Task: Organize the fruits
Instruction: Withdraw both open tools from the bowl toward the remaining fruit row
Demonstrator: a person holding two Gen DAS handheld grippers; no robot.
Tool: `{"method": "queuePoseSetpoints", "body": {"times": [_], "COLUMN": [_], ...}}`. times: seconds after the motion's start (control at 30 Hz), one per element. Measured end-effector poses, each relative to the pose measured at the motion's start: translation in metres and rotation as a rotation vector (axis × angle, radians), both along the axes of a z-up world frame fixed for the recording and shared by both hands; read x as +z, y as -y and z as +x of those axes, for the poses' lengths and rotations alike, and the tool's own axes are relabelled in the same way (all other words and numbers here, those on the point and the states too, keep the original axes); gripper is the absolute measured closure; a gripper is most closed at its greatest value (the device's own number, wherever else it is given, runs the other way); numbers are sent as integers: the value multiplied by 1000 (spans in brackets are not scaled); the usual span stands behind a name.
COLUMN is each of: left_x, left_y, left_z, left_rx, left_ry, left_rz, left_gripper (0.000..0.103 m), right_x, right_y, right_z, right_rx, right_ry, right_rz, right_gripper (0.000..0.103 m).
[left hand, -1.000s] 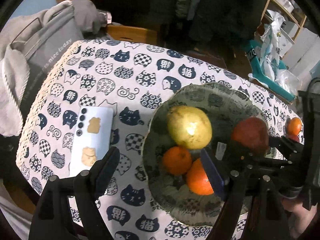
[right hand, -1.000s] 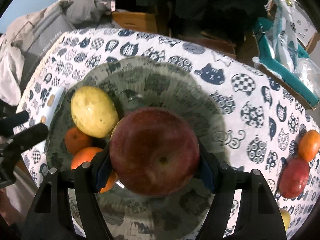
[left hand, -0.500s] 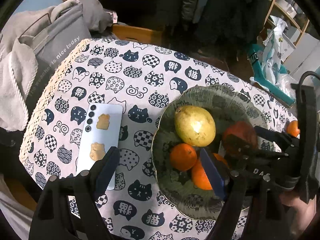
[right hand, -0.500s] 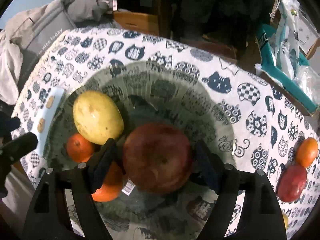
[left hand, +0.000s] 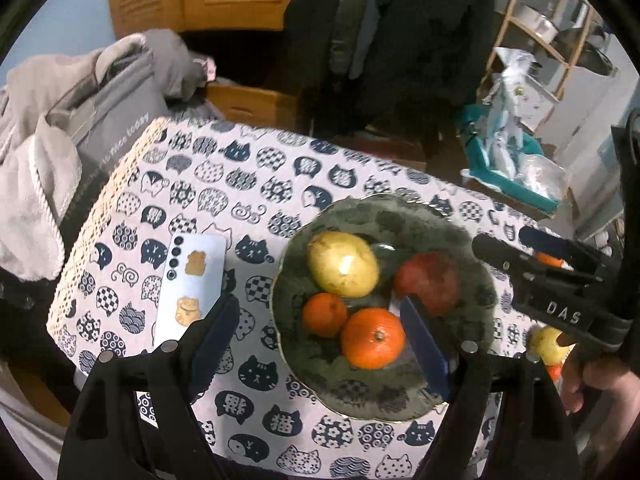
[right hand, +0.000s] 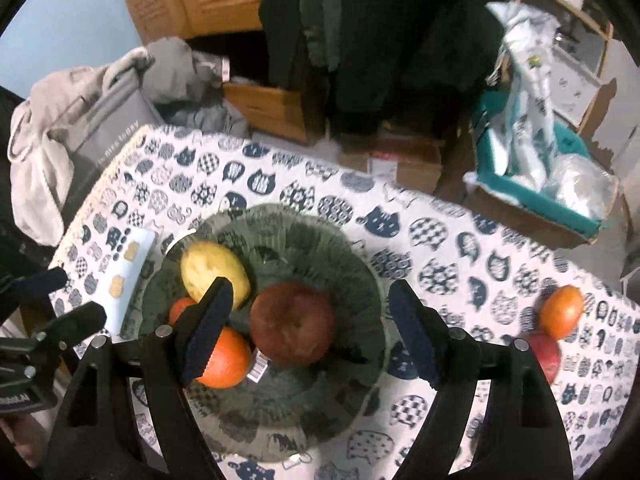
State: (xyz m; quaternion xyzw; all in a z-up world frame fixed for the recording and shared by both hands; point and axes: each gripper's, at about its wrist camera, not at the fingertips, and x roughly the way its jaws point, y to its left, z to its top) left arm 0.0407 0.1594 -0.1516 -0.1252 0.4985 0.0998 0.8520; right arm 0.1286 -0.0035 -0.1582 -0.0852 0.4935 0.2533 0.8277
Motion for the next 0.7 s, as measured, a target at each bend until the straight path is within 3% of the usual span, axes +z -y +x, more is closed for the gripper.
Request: {"method": "queuePoseSetpoints", "body": {"times": [0.4, 0.7], "left_x": [49, 73], "left_y": [33, 57], "left_z": [-20, -30], "left_rx": [-61, -106], "left_ry": [109, 166], "left_rz": [19, 28], "left_gripper": [16, 14], "right_x": [68, 98], "right_y": [51, 97], "right_z": [-32, -57], "right_rx": [-43, -79], "right_ry": [143, 192], "right_rz": [28, 26], "right_gripper": [22, 22]}}
